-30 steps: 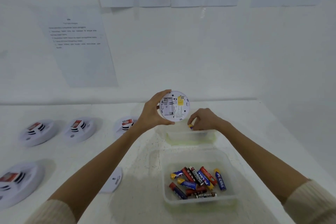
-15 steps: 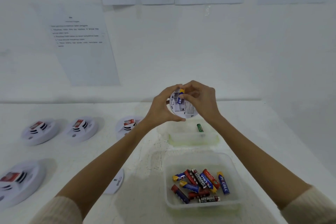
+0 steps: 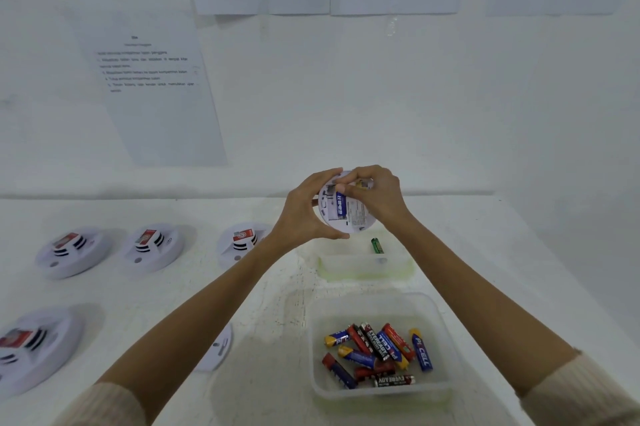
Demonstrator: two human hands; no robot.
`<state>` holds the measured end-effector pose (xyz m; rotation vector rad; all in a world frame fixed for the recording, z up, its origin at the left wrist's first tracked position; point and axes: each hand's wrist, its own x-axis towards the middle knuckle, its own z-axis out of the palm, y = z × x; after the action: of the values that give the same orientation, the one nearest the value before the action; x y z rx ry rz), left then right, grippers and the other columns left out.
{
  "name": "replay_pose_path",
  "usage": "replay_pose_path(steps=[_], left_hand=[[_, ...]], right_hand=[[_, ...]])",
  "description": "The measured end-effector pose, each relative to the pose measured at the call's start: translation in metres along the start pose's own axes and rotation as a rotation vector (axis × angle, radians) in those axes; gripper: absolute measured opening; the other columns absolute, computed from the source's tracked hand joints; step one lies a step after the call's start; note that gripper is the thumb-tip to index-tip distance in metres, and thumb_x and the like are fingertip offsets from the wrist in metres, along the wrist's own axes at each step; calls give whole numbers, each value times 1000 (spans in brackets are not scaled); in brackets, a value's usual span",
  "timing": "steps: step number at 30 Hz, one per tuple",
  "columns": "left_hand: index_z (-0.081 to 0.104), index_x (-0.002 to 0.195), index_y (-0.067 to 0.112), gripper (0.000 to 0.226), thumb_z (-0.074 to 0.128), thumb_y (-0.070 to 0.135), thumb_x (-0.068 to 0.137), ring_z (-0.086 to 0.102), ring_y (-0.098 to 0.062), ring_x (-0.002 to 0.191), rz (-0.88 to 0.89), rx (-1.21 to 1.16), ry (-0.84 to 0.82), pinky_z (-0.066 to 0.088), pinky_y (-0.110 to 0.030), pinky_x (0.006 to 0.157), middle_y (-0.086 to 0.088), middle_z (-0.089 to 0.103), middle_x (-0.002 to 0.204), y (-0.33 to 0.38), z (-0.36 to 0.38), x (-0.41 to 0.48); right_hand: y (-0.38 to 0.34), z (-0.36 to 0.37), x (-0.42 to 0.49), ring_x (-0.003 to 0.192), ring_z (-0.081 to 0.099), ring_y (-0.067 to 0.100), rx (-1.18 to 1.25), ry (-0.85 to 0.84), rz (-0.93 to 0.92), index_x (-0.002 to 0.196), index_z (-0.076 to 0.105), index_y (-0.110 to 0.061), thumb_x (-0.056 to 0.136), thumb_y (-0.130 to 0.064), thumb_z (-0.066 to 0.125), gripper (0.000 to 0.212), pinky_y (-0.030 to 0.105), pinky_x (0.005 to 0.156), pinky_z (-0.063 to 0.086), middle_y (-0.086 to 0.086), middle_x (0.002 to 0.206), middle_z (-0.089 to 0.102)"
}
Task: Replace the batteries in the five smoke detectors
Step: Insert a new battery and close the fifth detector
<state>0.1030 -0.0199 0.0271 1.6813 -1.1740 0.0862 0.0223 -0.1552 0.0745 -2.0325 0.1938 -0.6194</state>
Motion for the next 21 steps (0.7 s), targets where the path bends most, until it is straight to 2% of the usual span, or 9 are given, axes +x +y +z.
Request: replay_pose_path(steps=[1,6,9,11,13,17,21], left_hand=[[45,131,18,98,91,18,44,52,4,110,2,10,-6,48,-11,82,12,51,126,0,0,-1],[46,133,11,102,94,14,43,49,9,110,13,58,-26,46,-7,81,11,49,126,-2,0,-2],[45,133,15,102,94,14,43,49,8,111,6,57,-24,46,-7,81,12,49,127,-4,2,-4],[45,133,16,103,94,15,42,48,10,110,4,61,-20,46,-7,81,13,48,126,-5,3,-4],[46,133,14,104,94,15,41,49,9,109,-6,56,-18,46,-7,81,8,50,125,-5,4,-4],[47,133,14,103,93,23,41,49,10,110,3,76,-46,45,-7,83,8,50,126,-5,1,-2],[47,133,12,101,93,20,44,49,10,109,8,91,-50,46,-6,82,8,49,128,-5,-4,0]], right_hand=[[0,0,0,71,62,6,-14,6,2,81,72,-21,77,-18,74,6,13,70,46,3,85,71],[5,5,-2,74,62,12,-20,58,3,78,73,-17,72,-18,77,7,22,73,48,-1,78,69],[7,7,-5,69,60,0,-11,108,-36,70,70,-21,71,-14,78,11,7,66,44,-7,72,65],[8,9,-7,69,57,-4,-3,126,-41,68,68,-22,71,-11,77,16,2,63,40,-14,69,62],[11,14,-8,73,54,-6,-18,144,-42,72,69,-19,73,-12,76,10,1,66,38,-16,74,59],[20,17,-10,89,51,3,-97,153,-70,85,72,-19,75,-21,74,10,3,74,35,0,94,62],[14,13,-9,86,52,3,-59,139,-74,81,70,-18,75,-19,75,8,5,74,37,-6,87,59]])
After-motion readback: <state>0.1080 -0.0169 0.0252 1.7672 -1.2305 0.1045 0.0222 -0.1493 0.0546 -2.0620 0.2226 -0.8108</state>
